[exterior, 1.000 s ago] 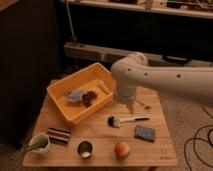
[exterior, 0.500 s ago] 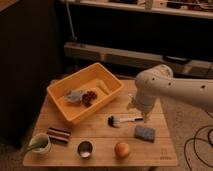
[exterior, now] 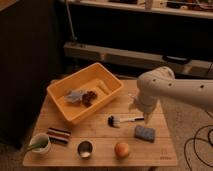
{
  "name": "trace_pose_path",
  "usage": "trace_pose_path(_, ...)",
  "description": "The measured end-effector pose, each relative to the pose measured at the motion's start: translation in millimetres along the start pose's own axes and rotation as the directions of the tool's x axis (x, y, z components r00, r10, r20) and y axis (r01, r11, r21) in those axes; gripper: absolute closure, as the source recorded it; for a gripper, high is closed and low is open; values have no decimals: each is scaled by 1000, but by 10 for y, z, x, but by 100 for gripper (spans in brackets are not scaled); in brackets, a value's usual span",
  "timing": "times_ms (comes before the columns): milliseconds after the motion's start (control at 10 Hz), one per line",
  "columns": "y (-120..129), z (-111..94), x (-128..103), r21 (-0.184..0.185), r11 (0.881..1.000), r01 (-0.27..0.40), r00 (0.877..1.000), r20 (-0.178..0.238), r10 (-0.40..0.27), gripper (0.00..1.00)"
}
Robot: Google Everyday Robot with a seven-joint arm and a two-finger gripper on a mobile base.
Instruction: Place sponge in metal cup
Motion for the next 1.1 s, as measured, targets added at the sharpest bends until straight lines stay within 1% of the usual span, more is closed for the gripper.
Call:
trace_pose_path(100, 26, 12, 10, -12, 1000, -29, 999, -22, 28, 35)
trace_pose_path(200, -12, 55, -19, -12, 995, -100, 994, -48, 99, 35)
trace_pose_path(300, -96, 93, -62, -9, 985, -172, 983, -71, 171, 35)
trace_pose_path(400, -202, 121, -114, -5, 978, -207, 975, -85, 206, 35)
trace_pose_path(600, -309, 167, -172, 1, 974, -227, 970, -94, 226, 35)
trace_pose_path(800, -422, 226, -207, 15, 968, -249, 964, -94, 250, 35)
trace_pose_path(900, -499, 294, -234, 26, 964, -266, 959, -93, 267, 35)
trace_pose_path(1000, -537, 375, -253, 36, 960, -276, 956, -92, 278, 35)
trace_pose_path(1100, -544, 408, -262, 41, 959, -281, 954, -93, 284, 35)
